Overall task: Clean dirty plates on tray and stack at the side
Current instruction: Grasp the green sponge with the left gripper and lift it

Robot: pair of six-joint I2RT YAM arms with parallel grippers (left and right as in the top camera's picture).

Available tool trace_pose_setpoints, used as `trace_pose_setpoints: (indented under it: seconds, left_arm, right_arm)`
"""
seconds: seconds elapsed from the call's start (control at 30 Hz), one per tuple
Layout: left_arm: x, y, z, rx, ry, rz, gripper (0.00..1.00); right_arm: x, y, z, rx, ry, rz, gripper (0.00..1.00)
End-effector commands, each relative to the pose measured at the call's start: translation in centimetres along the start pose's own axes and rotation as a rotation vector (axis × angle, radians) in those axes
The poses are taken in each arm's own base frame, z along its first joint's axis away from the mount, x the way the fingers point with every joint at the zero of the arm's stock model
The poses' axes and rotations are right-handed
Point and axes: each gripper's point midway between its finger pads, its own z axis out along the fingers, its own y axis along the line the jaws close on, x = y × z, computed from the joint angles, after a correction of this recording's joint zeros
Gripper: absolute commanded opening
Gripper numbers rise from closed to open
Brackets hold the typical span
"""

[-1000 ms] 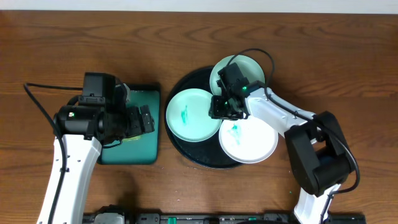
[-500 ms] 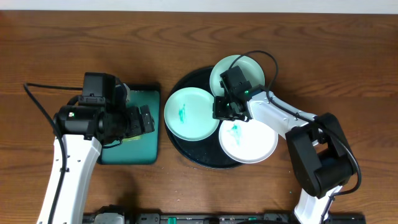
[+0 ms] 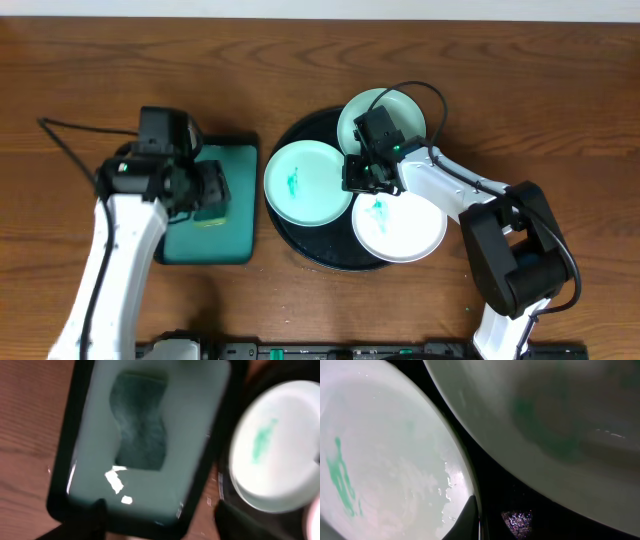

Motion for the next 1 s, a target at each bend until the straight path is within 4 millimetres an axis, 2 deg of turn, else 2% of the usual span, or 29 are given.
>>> trace_pose_setpoints:
  seconds: [0.0, 0.1, 0.23, 0.47, 0.53, 0.7, 0.77, 0.8, 0.83, 0.97]
  left_arm:
    - [-0.1, 1.7, 3.2, -0.081, 0.072, -0.029, 0.64]
    - [-0.5, 2.3, 5.9, -0.102, 0.121, -0.052, 0.58]
    - [-0.7, 3.0, 8.7, -0.121, 0.166, -0.067, 0.57]
    - [-0.2, 3.2, 12.3, -0.133, 0.233, -0.064, 0.56]
    - [-0.1, 3.3, 13.2, -0.135, 0.248, -0.065, 0.53]
    - [0.3, 3.4, 14.5, -0.142, 0.27, -0.065, 0.42]
    - [0.2, 3.4, 14.7, -0.141, 0.268, -0.066, 0.28]
    - [0.1, 3.4, 14.7, -0.141, 0.267, -0.066, 0.15]
    - [0.1, 3.4, 14.7, -0.14, 0.264, -0.066, 0.07]
    - [0.3, 2.8, 14.7, -0.109, 0.278, -0.07, 0.07]
  right_arm:
    - [2.0, -1.1, 1.3, 0.035, 0.061, 0.012, 0.01]
    - [2.2, -1.2, 1.3, 0.04, 0.07, 0.003, 0.01]
    - [2.4, -1.3, 1.2, 0.045, 0.078, -0.002, 0.01]
    - [2.5, -1.4, 1.2, 0.048, 0.083, -0.001, 0.01]
    - [2.5, -1.4, 1.2, 0.049, 0.085, 0.0, 0.01]
    - [2.6, -1.5, 1.2, 0.051, 0.088, 0.001, 0.01]
    - [2.6, -1.5, 1.2, 0.051, 0.088, 0.001, 0.01]
    - [2.6, -1.5, 1.2, 0.052, 0.089, 0.001, 0.01]
    - [2.6, -1.5, 1.2, 0.052, 0.089, 0.001, 0.01]
    - [2.6, -1.5, 1.2, 0.052, 0.089, 0.001, 0.01]
